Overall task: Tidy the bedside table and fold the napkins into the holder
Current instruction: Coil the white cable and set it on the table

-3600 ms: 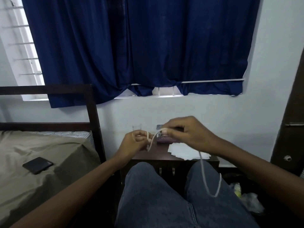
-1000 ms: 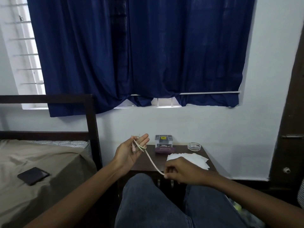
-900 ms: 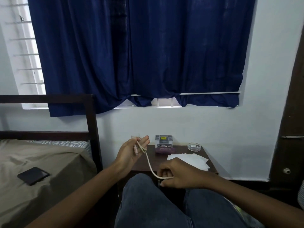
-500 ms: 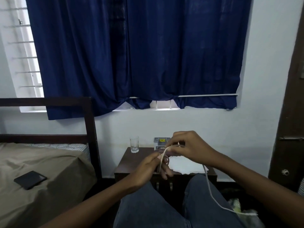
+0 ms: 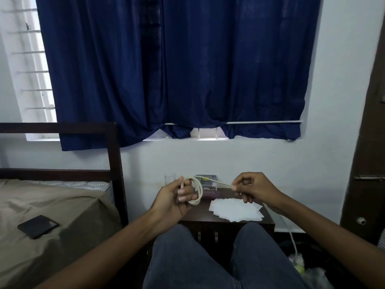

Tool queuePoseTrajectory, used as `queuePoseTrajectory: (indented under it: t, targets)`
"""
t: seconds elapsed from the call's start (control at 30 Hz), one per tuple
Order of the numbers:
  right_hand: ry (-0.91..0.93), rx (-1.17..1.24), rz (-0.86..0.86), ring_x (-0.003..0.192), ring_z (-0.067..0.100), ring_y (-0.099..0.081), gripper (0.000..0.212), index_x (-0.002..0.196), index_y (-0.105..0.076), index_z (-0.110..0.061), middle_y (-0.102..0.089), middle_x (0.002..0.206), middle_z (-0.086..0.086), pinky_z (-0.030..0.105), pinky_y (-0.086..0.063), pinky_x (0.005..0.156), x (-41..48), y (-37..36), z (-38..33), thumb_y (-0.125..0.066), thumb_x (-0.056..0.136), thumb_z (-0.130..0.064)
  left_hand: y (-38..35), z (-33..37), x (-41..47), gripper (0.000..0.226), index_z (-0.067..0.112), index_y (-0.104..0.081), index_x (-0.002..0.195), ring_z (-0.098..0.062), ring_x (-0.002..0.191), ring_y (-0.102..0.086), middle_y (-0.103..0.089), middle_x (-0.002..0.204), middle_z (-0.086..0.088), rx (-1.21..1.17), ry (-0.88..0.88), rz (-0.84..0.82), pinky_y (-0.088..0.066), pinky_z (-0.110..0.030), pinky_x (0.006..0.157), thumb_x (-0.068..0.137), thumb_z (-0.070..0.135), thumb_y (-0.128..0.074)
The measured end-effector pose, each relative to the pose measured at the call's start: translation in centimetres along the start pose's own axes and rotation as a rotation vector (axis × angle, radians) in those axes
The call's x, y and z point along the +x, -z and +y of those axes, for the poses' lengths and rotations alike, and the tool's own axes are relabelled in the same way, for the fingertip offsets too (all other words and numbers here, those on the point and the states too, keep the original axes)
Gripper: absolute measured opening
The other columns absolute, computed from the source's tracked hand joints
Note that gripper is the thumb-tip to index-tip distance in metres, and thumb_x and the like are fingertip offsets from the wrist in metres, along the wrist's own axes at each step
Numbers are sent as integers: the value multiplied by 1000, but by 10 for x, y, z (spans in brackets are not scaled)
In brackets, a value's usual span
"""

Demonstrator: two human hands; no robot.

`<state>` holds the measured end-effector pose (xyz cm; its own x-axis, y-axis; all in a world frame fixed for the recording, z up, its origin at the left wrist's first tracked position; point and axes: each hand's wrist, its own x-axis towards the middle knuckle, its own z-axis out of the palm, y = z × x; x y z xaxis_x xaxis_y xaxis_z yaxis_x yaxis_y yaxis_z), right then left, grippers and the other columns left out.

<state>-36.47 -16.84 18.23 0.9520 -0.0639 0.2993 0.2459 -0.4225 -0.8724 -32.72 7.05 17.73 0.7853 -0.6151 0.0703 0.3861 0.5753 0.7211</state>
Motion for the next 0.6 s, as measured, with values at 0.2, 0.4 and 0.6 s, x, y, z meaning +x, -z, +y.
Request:
queuePoseTrajectory:
  t: [0.2, 0.4, 0.6]
  targets:
    - [-11, -337, -125, 43, 10, -55, 8, 79, -67, -12, -64, 64, 6, 16, -36, 42, -2, -11, 23, -65, 83, -5, 11, 1, 10, 36, 10, -44, 71, -10, 37, -40, -44, 48, 0, -57, -94, 110, -45, -21, 59, 100, 25, -30]
    - [144, -687, -459, 43, -2, -52, 16, 98, -66, -10, -68, 80, 9, 11, -40, 51, -22, -51, 1, -57, 85, -8, 16, 4, 11, 36, 9, -47, 73, -18, 57, -69, -72, 68, -10, -22, -181, 196, -59, -25, 59, 101, 25, -31]
    - [391, -807, -501, 91, 13, -57, 24, 109, -65, -12, -67, 107, 4, 8, -37, 71, -42, -68, -30, -50, 91, -14, 15, -13, 7, 31, 9, -51, 85, -16, 90, -72, -75, 98, -7, 566, -280, 98, -54, -21, 76, 102, 22, -28]
